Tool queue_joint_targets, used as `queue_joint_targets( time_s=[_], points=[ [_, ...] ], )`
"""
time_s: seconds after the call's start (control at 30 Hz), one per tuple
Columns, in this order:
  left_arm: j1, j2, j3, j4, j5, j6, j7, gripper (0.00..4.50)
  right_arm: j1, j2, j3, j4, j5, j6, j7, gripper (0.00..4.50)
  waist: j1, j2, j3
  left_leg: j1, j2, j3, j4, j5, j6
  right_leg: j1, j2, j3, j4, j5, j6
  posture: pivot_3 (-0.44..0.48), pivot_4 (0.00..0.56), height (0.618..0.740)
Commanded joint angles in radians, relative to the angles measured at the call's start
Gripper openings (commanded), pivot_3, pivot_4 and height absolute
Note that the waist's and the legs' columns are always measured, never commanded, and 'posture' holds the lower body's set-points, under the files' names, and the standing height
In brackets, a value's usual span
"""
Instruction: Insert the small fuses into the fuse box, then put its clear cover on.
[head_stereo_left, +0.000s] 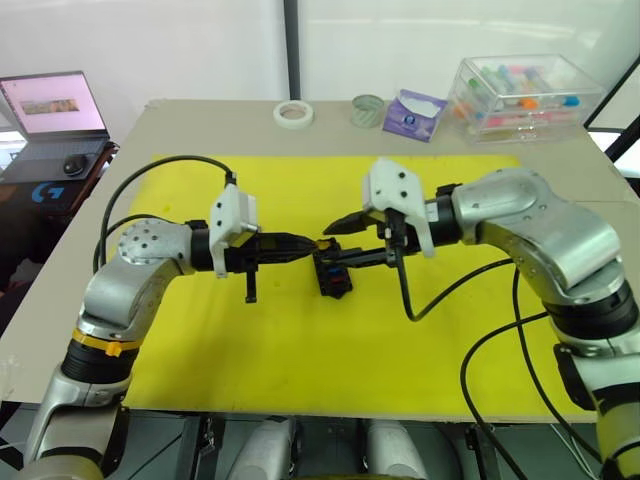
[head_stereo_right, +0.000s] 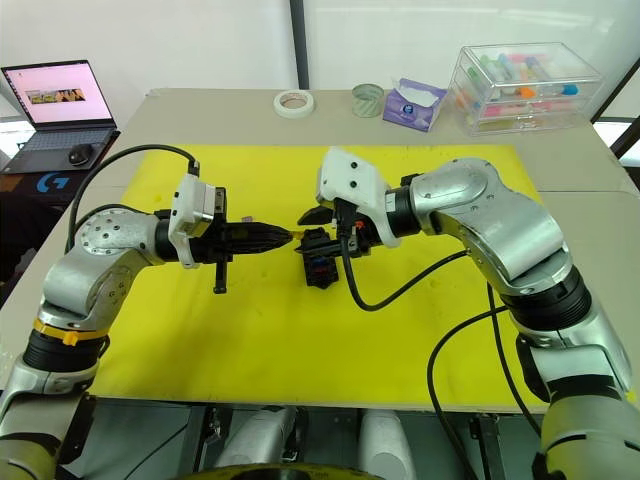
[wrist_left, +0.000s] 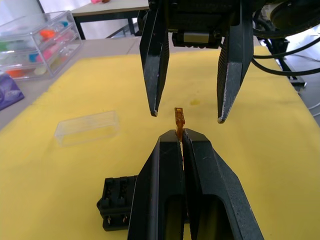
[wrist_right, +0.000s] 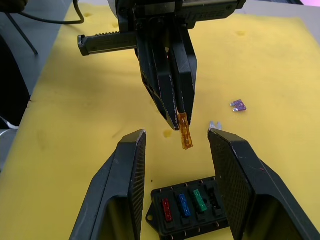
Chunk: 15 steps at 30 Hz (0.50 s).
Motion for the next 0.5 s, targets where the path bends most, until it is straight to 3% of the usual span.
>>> queue_joint_targets(
  time_s=[0.03,0.33,0.4,0.5],
  points=[
    [-0.005,0.001,0.007,-0.021,-0.002,-0.019,0.001,0.00,-0.007,-0.005,-0.009,-0.018,-0.017,-0.020,0.001,2.01,0.000,0.000,0.000,0.000,0.000,0.000,0.000,0.000,0.000,0.000,0.000,0.000,0.000,0.000,0.000,0.000,0.150,0.740],
    [0.008,0.008,0.005,-0.031,-0.002,-0.024,-0.011,0.00,-0.007,0.004,-0.015,-0.015,-0.015,-0.016,0.002,2.01,0.000,0.000,0.000,0.000,0.000,0.000,0.000,0.000,0.000,0.000,0.000,0.000,0.000,0.000,0.000,0.000,0.150,0.740],
    [0.009,0.008,0.005,-0.031,-0.001,-0.025,-0.012,0.00,-0.007,0.003,-0.016,-0.016,-0.015,-0.015,0.002,1.68,0.000,0.000,0.000,0.000,0.000,0.000,0.000,0.000,0.000,0.000,0.000,0.000,0.000,0.000,0.000,0.000,0.150,0.740],
    [0.009,0.008,0.004,-0.028,-0.001,-0.026,-0.014,0.00,-0.006,0.001,-0.019,-0.021,-0.011,-0.012,0.003,0.75,0.000,0.000,0.000,0.000,0.000,0.000,0.000,0.000,0.000,0.000,0.000,0.000,0.000,0.000,0.000,0.000,0.150,0.740]
  ],
)
